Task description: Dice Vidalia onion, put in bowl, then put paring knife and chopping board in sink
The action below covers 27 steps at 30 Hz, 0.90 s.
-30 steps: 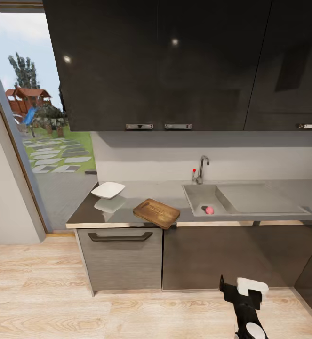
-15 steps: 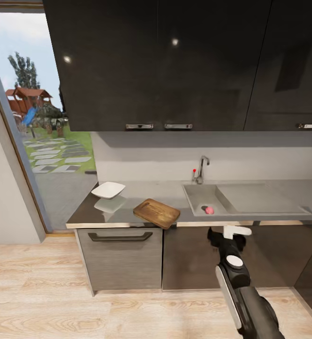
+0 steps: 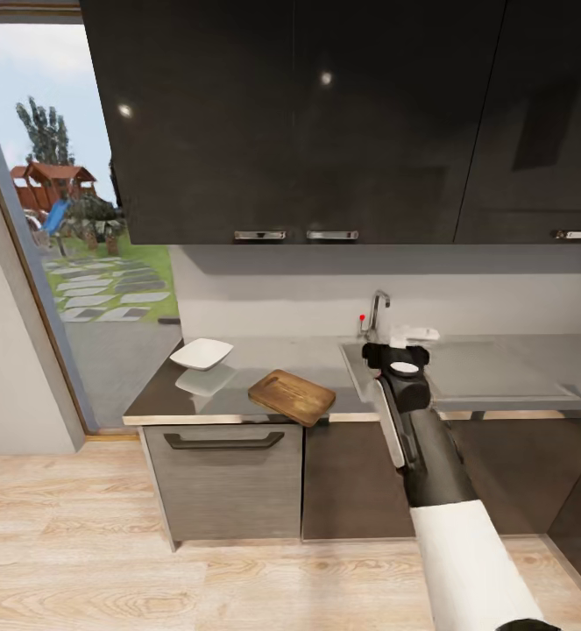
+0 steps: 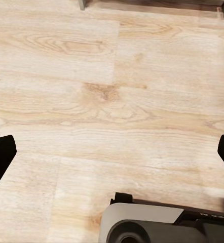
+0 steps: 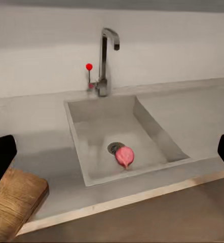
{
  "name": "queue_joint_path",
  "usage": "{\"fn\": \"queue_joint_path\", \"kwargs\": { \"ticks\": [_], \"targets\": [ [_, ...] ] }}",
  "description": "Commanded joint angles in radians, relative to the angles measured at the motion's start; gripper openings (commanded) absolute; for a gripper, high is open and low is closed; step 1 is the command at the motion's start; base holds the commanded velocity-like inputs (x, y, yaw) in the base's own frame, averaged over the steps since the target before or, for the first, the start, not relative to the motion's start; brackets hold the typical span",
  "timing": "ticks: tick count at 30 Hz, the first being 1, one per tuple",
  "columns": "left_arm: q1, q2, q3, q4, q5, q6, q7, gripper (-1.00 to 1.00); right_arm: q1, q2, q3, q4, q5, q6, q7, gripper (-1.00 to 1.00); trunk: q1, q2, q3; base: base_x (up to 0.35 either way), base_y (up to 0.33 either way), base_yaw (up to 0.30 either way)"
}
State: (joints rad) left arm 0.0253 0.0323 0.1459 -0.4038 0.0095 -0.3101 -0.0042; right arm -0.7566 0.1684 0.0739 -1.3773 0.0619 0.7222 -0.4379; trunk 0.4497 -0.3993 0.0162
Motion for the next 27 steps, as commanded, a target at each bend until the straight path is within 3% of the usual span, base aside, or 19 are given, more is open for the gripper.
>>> {"fn": "queue_joint_path", "kwargs": {
  "ticks": [1,4,8,10,13,14,18,23,26,27],
  "targets": [
    [0.001,0.000,0.001,-0.001,0.001,-0.001,0.000,1.00,-0.028,0.004,0.001,0.021,0.006,0.014,-0.001,1.00,0.000,-0.001,0.000,0.000,0.000,0.000],
    [0.001,0.000,0.001,-0.001,0.001,-0.001,0.000,1.00,-0.159,0.006,0.001,0.156,0.006,0.027,0.000,1.00,0.000,-0.001,0.000,0.000,0.000,0.000],
    [0.001,0.000,0.001,0.000,0.001,-0.001,0.000,1.00,-0.281,0.006,0.002,0.288,0.004,0.032,0.006,1.00,0.000,-0.001,0.000,0.000,-0.005,0.000],
    [0.001,0.000,0.002,0.003,0.001,-0.001,0.000,1.00,-0.307,0.006,0.010,0.313,0.003,0.034,0.008,1.00,0.000,-0.001,0.000,0.026,-0.062,0.000],
    [0.001,0.000,0.002,0.008,0.001,-0.001,0.000,1.00,-0.326,0.006,0.061,0.331,0.001,0.035,0.024,1.00,0.000,-0.001,0.000,0.079,-0.113,0.000],
    [0.001,-0.001,0.003,0.010,0.000,-0.001,0.000,1.00,-0.332,0.006,0.110,0.336,0.000,0.035,0.087,1.00,0.000,-0.001,0.000,0.128,-0.156,0.000],
    [0.001,-0.001,0.003,0.011,0.000,-0.001,0.000,1.00,-0.334,0.006,0.155,0.338,0.002,0.040,0.252,1.00,0.000,-0.001,0.000,0.146,-0.171,0.000],
    [0.001,0.000,0.003,0.011,0.000,-0.001,0.000,1.00,-0.334,-0.012,0.172,0.339,0.005,0.055,0.470,1.00,0.000,-0.001,0.000,0.173,-0.188,0.000],
    [0.001,0.000,0.003,0.011,0.000,-0.001,0.000,1.00,-0.334,-0.023,0.177,0.339,0.005,0.057,0.532,1.00,0.000,-0.001,0.000,0.205,-0.191,0.000],
    [0.001,0.001,0.003,0.011,0.000,-0.001,0.000,1.00,-0.334,-0.040,0.183,0.343,0.005,0.058,0.619,1.00,0.000,-0.001,0.000,0.268,-0.070,0.000]
  ]
}}
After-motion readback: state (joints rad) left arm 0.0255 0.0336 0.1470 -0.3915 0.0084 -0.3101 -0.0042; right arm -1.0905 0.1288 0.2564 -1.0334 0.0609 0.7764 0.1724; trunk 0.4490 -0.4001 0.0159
